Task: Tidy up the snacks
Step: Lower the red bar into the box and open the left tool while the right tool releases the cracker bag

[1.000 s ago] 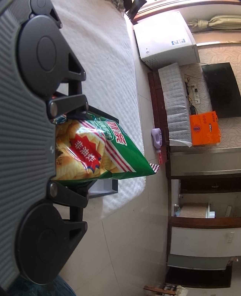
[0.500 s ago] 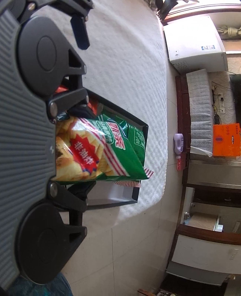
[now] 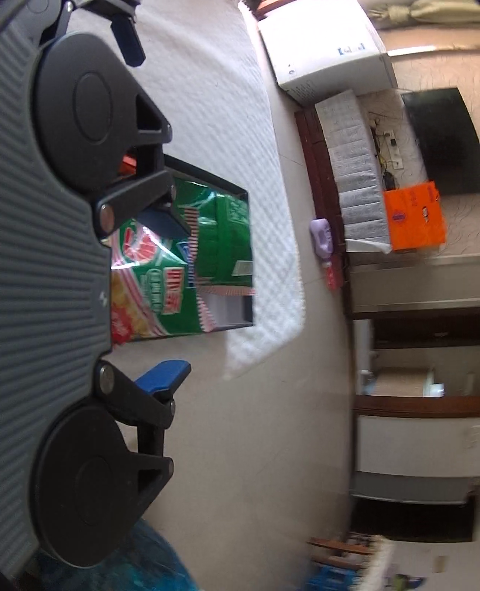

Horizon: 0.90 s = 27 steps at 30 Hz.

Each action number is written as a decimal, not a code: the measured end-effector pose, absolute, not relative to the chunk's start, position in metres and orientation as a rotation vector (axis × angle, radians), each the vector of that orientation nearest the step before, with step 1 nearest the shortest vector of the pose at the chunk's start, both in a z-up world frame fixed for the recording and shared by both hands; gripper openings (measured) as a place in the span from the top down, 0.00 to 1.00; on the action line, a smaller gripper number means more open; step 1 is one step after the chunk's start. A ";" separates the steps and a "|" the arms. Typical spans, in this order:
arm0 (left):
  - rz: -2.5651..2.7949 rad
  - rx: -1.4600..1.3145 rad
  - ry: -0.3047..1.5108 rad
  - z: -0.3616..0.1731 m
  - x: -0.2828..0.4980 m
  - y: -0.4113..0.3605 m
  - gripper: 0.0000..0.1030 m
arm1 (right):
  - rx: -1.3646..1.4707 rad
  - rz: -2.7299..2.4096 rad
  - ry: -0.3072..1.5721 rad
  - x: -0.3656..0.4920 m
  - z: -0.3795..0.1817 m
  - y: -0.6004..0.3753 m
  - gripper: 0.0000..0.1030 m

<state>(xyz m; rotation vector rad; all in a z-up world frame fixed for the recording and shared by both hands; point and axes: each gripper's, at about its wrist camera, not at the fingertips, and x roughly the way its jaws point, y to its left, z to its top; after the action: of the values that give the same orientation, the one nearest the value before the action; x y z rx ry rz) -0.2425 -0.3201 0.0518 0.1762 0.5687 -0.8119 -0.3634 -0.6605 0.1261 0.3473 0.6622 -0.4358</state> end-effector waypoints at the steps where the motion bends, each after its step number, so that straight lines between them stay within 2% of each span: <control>1: -0.811 0.180 0.568 0.051 -0.243 -0.321 0.00 | 0.391 -0.409 0.682 -0.361 0.119 -0.663 0.28; 12: -0.823 0.179 0.584 0.046 -0.246 -0.332 0.00 | 0.364 -0.368 0.723 -0.348 0.099 -0.645 0.24; 16: -0.845 0.149 0.610 0.045 -0.244 -0.337 0.00 | 0.243 -0.378 0.730 -0.348 0.095 -0.636 0.23; 27: -0.778 0.168 0.614 0.042 -0.243 -0.344 0.00 | 0.233 -0.447 0.624 -0.388 0.116 -0.623 0.25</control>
<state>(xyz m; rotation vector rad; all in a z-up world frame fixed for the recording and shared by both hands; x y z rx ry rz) -0.2425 -0.3441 0.0423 0.1678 0.6139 -0.7777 -0.3882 -0.6226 0.1156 0.2331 0.6239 -0.4473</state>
